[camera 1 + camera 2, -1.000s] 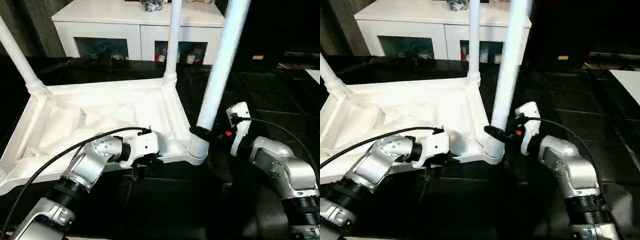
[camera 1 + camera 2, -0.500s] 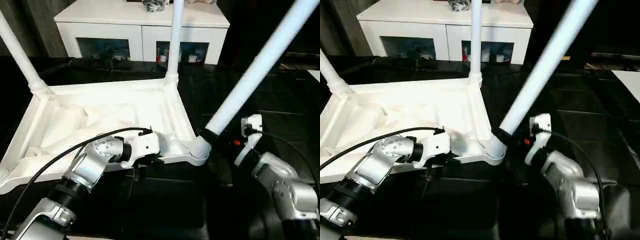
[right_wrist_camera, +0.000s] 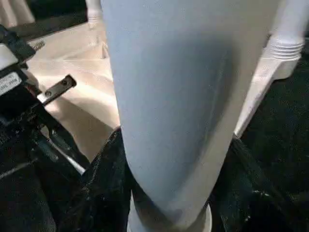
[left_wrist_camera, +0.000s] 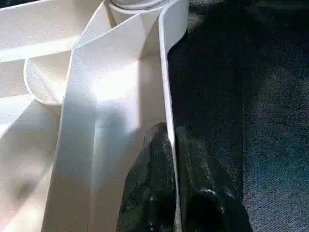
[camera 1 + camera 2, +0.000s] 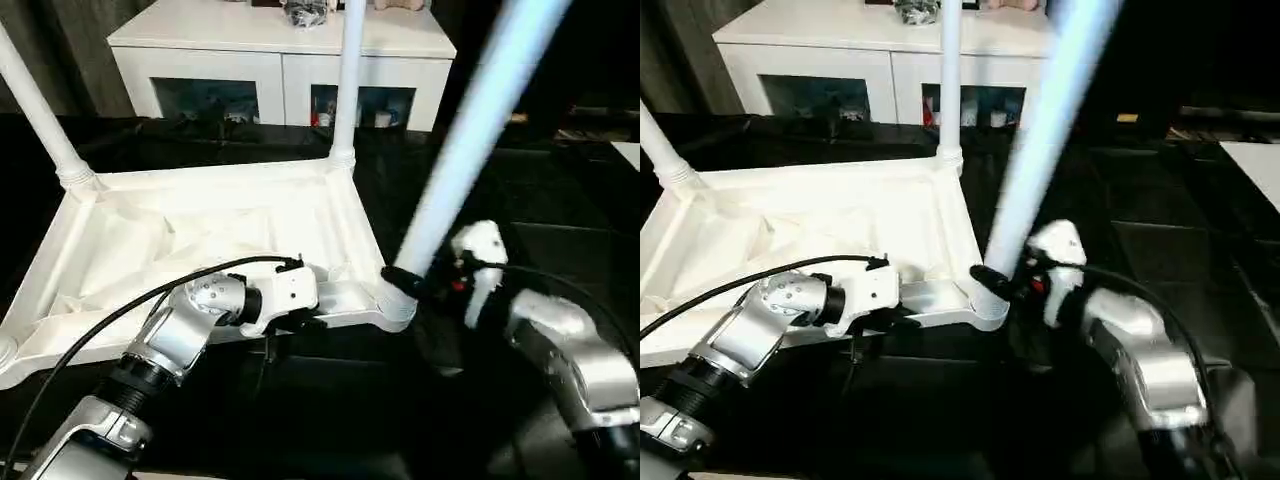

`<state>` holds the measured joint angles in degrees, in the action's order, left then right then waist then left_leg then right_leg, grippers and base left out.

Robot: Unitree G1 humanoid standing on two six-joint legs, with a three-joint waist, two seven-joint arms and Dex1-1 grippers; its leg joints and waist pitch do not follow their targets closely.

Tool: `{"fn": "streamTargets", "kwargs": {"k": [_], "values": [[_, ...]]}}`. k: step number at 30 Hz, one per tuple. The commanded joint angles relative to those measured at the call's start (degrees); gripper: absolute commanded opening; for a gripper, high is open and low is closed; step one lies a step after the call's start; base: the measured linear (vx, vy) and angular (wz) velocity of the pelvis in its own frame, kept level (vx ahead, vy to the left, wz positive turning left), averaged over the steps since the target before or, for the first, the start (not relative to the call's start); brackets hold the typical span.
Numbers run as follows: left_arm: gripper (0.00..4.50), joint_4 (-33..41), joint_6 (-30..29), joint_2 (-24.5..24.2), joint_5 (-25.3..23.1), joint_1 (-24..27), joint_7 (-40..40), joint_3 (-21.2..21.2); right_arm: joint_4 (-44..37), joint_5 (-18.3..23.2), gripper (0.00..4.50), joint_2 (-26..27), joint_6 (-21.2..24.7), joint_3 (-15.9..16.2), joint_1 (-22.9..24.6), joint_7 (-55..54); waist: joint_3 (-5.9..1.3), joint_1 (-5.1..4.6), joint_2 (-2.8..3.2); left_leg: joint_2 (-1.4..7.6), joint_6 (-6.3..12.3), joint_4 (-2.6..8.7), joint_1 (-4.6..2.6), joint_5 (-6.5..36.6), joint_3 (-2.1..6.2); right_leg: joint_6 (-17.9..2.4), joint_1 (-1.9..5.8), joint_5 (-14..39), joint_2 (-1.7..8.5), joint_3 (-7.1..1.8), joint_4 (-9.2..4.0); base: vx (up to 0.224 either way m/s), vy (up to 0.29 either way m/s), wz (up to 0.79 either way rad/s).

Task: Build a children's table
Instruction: Rotate leg to tighten

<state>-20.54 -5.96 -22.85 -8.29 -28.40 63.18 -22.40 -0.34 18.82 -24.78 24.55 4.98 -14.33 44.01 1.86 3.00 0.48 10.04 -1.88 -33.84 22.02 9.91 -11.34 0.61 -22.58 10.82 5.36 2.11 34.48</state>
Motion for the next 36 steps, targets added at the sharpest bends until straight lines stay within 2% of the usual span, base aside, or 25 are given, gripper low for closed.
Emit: {"fn": "streamTargets", "kwargs": {"k": [1,3,4,9,14,15,18,19,21,22,23,24,26,27,28,29,30,31,32,33,34,35,36], "values": [[0.0,0.21,0.93,-0.21,0.65,-0.42,-0.82,0.49,4.3,-1.11,1.83,-0.4,4.91,3.46,1.89,1.93,-2.82,-0.19,-0.62,2.95,0.93,4.36,-1.33,15.13,1.35,-10.71,1.62,13.35,2.73,-1.85,-4.16,0.0,0.0,0.0],[0.0,0.24,1.04,-0.26,0.6,-0.41,-0.8,0.43,6.36,-1.27,1.83,-0.46,6.01,3.94,0.76,2.64,-2.81,-0.3,-0.6,2.96,0.62,4.45,-1.33,15.78,1.41,-10.62,1.54,13.51,2.68,-1.82,-4.2,0.0,0.0,0.0],[0.0,0.23,1.09,-0.27,0.56,-0.42,-0.82,0.4,6.76,-1.33,1.83,-0.49,6.28,4.07,0.56,2.78,-2.81,-0.38,-0.85,2.96,0.52,4.49,-1.34,16.14,1.4,-10.59,1.56,13.74,2.64,-1.78,-4.24,0.0,0.0,0.0],[0.0,0.06,1.19,-0.27,0.61,-0.42,-1.09,0.57,8.99,-1.46,1.83,-0.34,7.42,4.19,0.26,2.28,-2.73,-0.8,-0.87,3.0,-1.03,4.73,-1.64,20.32,1.6,-9.81,1.23,17.4,2.71,-1.83,-4.65,0.0,0.0,0.0],[0.0,-0.38,1.46,-0.44,0.53,-0.16,-1.51,0.77,10.95,-3.24,1.83,0.01,5.89,4.66,1.24,1.08,-2.78,-0.88,-0.87,3.02,-1.18,4.81,-1.59,20.27,1.62,-9.82,1.18,16.56,2.67,-1.82,-4.63,0.0,0.0,0.0],[0.0,-0.3,1.27,-0.48,0.69,0.03,-1.54,0.91,11.53,-3.75,1.83,0.58,5.39,4.28,1.27,0.07,-2.62,-0.99,-0.67,2.99,-1.6,4.92,-1.66,22.0,1.7,-9.55,1.03,18.64,2.72,-1.81,-4.89,0.0,0.0,0.0],[0.0,-0.37,1.2,-0.51,0.7,0.09,-1.74,1.04,12.05,-4.02,1.83,1.23,5.03,3.78,0.95,-1.03,-2.23,-1.43,-0.76,2.95,-2.92,5.16,-2.03,27.15,2.08,-8.27,0.67,24.91,2.79,-1.69,-5.44,0.0,0.0,0.0],[0.0,-0.62,0.62,-0.5,0.57,0.07,-2.32,1.31,12.51,-4.37,1.83,1.95,4.67,3.31,0.47,-2.52,-2.18,-1.42,-0.48,2.93,-3.24,5.17,-2.22,28.26,2.19,-7.95,0.55,26.2,2.83,-1.7,-5.6,0.0,0.0,0.0],[0.0,-1.0,0.16,-0.38,0.46,-0.04,-2.92,1.56,12.85,-4.68,1.83,2.47,4.44,3.01,0.11,-3.68,-1.93,-1.73,-0.64,2.78,-3.96,5.14,-2.67,31.73,2.42,-6.58,0.14,30.71,2.8,-1.54,-6.26,0.0,0.0,0.0],[0.0,-2.76,-2.16,0.49,0.0,-0.7,-5.77,2.6,14.57,-5.95,1.83,4.79,4.38,1.35,-1.54,-9.47,-2.09,-2.01,-0.48,2.74,-4.47,5.29,-2.69,32.08,2.66,-6.04,0.3,31.47,2.88,-1.45,-6.14,0.0,0.0,0.0],[0.0,-3.98,-3.74,1.16,-0.35,-1.2,-7.78,3.25,15.78,-6.74,1.83,6.35,4.63,0.16,-2.65,-13.49,-1.97,-2.28,-0.53,2.6,-4.95,5.43,-2.4,32.49,2.88,-5.57,0.27,32.47,2.82,-1.22,-6.37,0.0,0.0,0.0],[0.0,-5.44,-6.32,2.3,-1.43,-2.08,-10.9,3.64,18.36,-8.16,1.83,8.78,4.77,-2.03,-4.66,-20.83,-1.86,-2.69,-0.58,2.49,-5.42,5.53,-2.51,33.93,3.17,-4.84,0.16,34.21,2.75,-0.9,-6.61,0.0,0.0,0.0],[0.0,-5.65,-6.84,2.53,-1.67,-2.26,-11.46,3.65,18.94,-8.49,1.83,9.23,4.67,-2.46,-5.08,-22.37,-1.85,-3.18,-0.31,2.37,-5.89,5.44,-2.94,36.02,3.45,-4.35,-0.11,35.59,2.65,-0.57,-6.88,-0.062,0.014,-0.1],[0.0,-6.8,-10.34,5.37,-2.32,-3.57,-15.84,4.3,22.54,-9.46,1.83,12.17,3.75,-4.51,-7.71,-29.83,-1.77,-3.81,-0.13,2.49,-6.13,5.58,-3.14,37.77,3.74,-4.41,-0.02,35.11,2.65,-0.28,-7.02,-0.065,0.025,-0.11],[0.0,-7.6,-13.4,8.47,-2.42,-4.73,-19.43,4.86,25.88,-9.79,1.83,14.64,2.75,-5.61,-10.05,-34.62,-1.74,-4.12,0.17,2.44,-6.39,5.71,-2.98,38.63,4.1,-4.47,0.21,34.58,2.62,0.1,-7.04,-0.07,0.042,-0.15],[0.0,-8.08,-15.64,10.8,-2.51,-5.55,-21.71,5.06,28.32,-9.44,1.83,16.33,2.32,-6.33,-11.72,-37.12,-1.63,-4.68,0.45,2.46,-6.9,6.18,-3.3,43.0,4.63,-3.91,0.51,33.72,2.14,1.25,-7.4,-0.07,0.042,-0.15],[0.0,-8.08,-15.64,10.8,-2.51,-5.55,-21.71,5.06,28.32,-9.44,1.83,16.33,2.32,-6.33,-11.72,-37.12,-1.52,-4.97,0.6,2.55,-6.96,6.39,-3.5,44.49,4.67,-3.99,0.53,32.52,2.06,1.57,-7.47,-0.065,0.049,-0.1],[0.0,-8.59,-17.75,13.51,-2.62,-6.51,-24.26,5.05,31.31,-9.74,1.83,17.93,1.25,-6.64,-13.75,-40.34,-1.38,-5.38,0.82,2.82,-6.9,7.08,-3.42,47.23,4.9,-4.14,1.3,29.79,1.82,2.29,-7.29,0.0,0.0,0.0],[0.0,-8.84,-19.21,15.41,-2.58,-7.11,-25.97,5.16,33.38,-10.12,1.83,18.9,0.37,-6.63,-15.09,-42.17,-1.15,-5.48,0.9,3.04,-6.94,7.59,-3.21,48.48,4.78,-4.34,1.45,28.71,1.71,2.43,-6.99,0.0,0.0,0.0],[0.0,-8.96,-20.47,17.27,-2.36,-7.62,-27.56,5.42,35.32,-10.43,1.83,19.81,-0.51,-6.91,-16.31,-44.31,-0.84,-5.63,0.97,3.34,-6.98,9.04,-2.82,51.18,4.33,-4.55,2.19,26.89,0.94,3.18,-6.05,-0.051,0.032,-0.06],[0.0,-9.0,-21.08,18.21,-2.19,-7.88,-28.33,5.58,36.29,-10.61,1.83,20.22,-0.97,-6.99,-16.92,-45.26,-0.91,-5.24,1.04,3.55,-6.8,9.71,-2.2,51.32,4.13,-4.71,3.08,25.51,0.9,3.06,-4.72,-0.06,-0.001,0.0],[0.0,-8.86,-23.36,21.67,-1.34,-8.83,-30.73,6.07,40.64,-11.07,1.83,21.56,-2.92,-7.21,-19.53,-48.47,-1.2,-4.43,0.49,3.42,-6.29,10.68,-2.18,48.98,2.09,-5.24,3.01,24.92,0.73,2.17,-3.23,-0.06,-0.001,0.0],[0.0,-8.8,-23.7,22.2,-1.22,-8.97,-31.04,6.11,41.4,-11.11,1.83,21.76,-3.24,-7.29,-19.97,-49.06,-0.96,-4.42,-0.98,1.5,-5.21,6.5,-5.62,44.58,1.19,-3.47,-0.94,37.04,1.42,2.62,-8.36,0.0,0.0,0.0]]}}
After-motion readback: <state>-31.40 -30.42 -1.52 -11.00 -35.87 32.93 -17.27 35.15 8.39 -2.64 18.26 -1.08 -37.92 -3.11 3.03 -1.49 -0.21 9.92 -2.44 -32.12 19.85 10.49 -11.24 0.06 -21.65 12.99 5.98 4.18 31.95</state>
